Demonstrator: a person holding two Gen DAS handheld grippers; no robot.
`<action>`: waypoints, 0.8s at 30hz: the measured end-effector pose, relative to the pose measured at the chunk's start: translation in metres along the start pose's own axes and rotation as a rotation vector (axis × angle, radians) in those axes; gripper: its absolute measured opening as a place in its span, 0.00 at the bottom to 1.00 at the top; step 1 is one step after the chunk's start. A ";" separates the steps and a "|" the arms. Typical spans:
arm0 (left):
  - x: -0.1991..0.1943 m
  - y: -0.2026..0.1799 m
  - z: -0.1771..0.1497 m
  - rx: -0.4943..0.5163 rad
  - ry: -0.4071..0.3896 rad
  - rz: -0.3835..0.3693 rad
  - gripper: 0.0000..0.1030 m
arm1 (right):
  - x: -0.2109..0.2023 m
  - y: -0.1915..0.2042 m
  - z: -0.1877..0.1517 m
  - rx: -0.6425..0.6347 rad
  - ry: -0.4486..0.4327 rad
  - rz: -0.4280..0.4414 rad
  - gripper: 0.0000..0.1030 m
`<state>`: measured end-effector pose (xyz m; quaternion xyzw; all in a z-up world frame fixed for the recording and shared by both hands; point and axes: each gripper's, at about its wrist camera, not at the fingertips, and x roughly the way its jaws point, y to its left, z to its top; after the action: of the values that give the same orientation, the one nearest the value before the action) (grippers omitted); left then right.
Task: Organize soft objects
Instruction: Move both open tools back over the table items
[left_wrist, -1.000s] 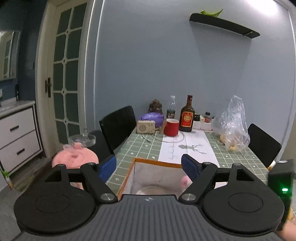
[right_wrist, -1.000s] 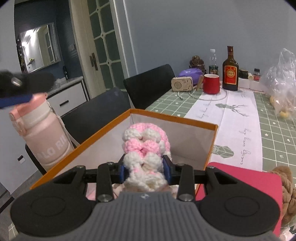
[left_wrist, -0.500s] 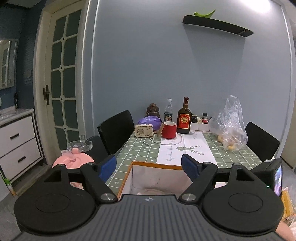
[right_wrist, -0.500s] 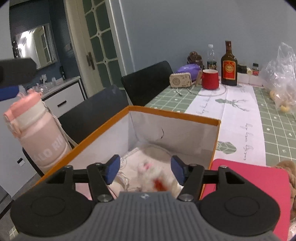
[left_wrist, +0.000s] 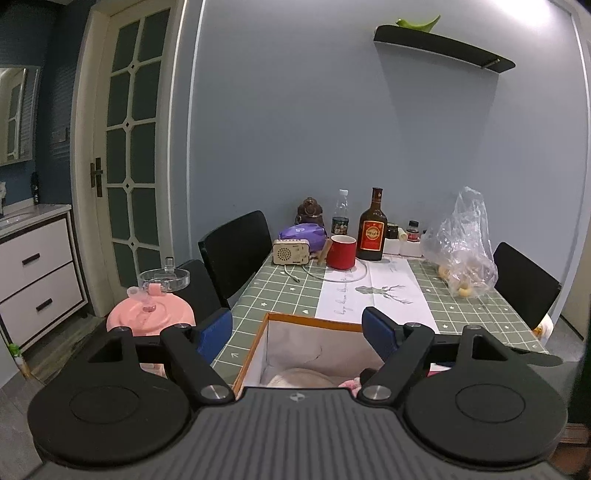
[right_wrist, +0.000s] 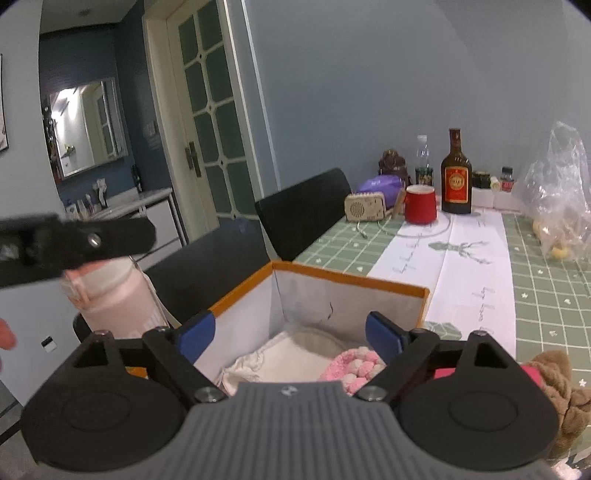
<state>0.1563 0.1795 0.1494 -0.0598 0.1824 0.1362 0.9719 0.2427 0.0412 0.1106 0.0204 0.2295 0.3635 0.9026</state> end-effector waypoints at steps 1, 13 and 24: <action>-0.002 0.000 0.000 -0.003 -0.004 -0.001 0.91 | -0.005 0.001 0.001 -0.003 -0.012 0.000 0.87; -0.027 -0.042 -0.007 0.112 -0.031 -0.043 0.91 | -0.082 0.010 -0.018 -0.196 -0.079 -0.120 0.95; -0.069 -0.113 -0.027 0.176 -0.070 -0.191 0.91 | -0.185 -0.026 -0.065 -0.275 -0.105 -0.341 0.97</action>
<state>0.1176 0.0501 0.1580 0.0134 0.1534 0.0283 0.9877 0.1146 -0.1095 0.1207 -0.1231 0.1304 0.2321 0.9560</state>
